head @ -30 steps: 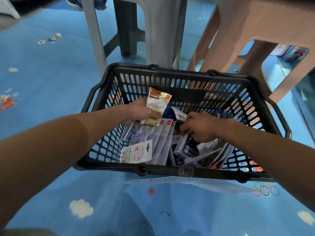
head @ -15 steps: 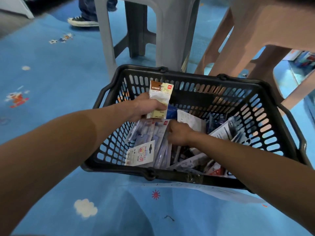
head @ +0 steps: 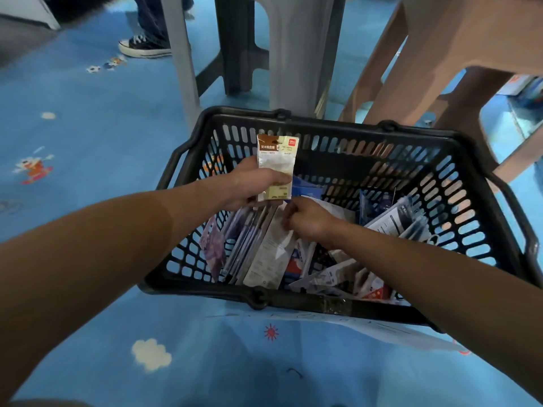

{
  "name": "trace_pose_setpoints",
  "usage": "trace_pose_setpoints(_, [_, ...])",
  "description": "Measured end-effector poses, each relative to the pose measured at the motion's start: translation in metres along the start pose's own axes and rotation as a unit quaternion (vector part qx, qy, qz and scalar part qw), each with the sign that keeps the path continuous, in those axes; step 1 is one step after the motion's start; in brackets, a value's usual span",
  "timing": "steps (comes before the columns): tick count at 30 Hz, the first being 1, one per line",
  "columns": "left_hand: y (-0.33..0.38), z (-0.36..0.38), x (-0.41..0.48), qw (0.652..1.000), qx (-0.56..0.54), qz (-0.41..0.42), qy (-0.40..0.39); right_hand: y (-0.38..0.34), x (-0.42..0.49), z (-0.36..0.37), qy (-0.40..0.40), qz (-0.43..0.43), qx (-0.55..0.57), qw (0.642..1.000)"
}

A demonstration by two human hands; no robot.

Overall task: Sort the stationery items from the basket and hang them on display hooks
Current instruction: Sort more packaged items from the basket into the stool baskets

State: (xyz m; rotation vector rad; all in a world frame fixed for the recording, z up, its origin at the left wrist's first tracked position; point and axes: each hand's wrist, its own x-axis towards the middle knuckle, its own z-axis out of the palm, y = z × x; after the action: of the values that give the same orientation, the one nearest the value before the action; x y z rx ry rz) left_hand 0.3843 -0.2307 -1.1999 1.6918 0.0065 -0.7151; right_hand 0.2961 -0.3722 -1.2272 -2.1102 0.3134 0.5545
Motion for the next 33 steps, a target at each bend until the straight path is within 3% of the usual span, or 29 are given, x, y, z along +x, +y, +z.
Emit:
trace_pose_setpoints(2, [0.001, 0.002, 0.000, 1.000, -0.012, 0.007, 0.006, 0.011, 0.011, -0.001, 0.049, -0.062, -0.166, 0.983])
trace_pose_setpoints(4, [0.001, 0.002, 0.001, 1.000, 0.002, 0.016, 0.015, 0.014, 0.017, 0.004, 0.021, -0.069, -0.147, 0.986])
trace_pose_setpoints(9, [0.002, 0.001, 0.002, 0.999, -0.025, 0.006, 0.028, 0.013, 0.023, 0.011, -0.134, -0.035, -0.132, 0.982])
trace_pose_setpoints(14, [0.006, -0.002, 0.007, 0.999, -0.047, -0.016, 0.017, 0.011, 0.024, -0.011, -0.078, -0.057, -0.034, 0.995])
trace_pose_setpoints(17, [0.006, -0.002, 0.008, 0.998, -0.055, -0.028, 0.008, 0.011, 0.018, -0.016, -0.082, -0.079, -0.067, 0.991])
trace_pose_setpoints(23, [0.001, -0.003, 0.010, 1.000, -0.004, -0.021, 0.019, 0.019, 0.004, -0.042, -0.181, 0.044, -0.081, 0.979])
trace_pose_setpoints(30, [0.005, 0.000, 0.006, 0.999, -0.031, -0.019, 0.000, 0.012, 0.009, -0.044, -0.090, -0.037, -0.298, 0.950])
trace_pose_setpoints(33, [0.008, -0.002, 0.002, 0.998, -0.051, -0.018, -0.011, 0.010, 0.009, -0.031, -0.021, -0.069, -0.413, 0.908])
